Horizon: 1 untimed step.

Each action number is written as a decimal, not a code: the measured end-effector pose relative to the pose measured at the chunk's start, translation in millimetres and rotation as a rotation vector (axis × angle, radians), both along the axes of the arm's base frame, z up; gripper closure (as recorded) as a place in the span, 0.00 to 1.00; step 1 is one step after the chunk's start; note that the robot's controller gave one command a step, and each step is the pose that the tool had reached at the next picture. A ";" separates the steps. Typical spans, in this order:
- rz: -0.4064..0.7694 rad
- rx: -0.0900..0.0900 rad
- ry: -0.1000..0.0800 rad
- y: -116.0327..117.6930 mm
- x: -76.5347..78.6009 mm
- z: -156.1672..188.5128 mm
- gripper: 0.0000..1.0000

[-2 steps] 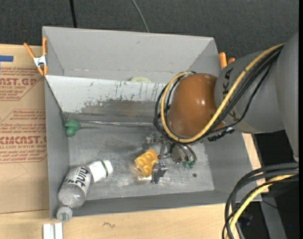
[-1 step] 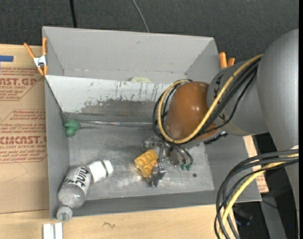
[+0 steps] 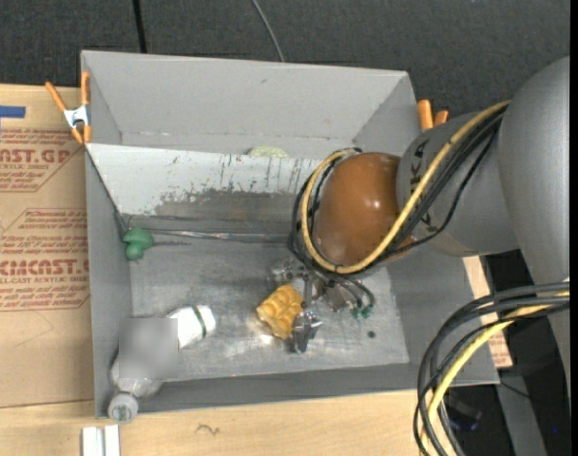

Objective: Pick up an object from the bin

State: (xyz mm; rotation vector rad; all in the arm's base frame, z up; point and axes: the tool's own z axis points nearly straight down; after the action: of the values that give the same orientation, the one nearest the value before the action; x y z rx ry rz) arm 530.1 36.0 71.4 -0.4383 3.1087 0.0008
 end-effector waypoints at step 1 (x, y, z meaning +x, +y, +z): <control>-0.109 0.000 0.002 -1.3 -1.8 0.1 0.00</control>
Offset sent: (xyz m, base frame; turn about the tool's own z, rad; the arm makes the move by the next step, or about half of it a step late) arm 0.0000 0.0000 0.0000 0.0000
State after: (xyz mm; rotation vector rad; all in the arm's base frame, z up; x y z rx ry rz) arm 528.3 34.7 71.5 -0.2688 3.1295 0.0006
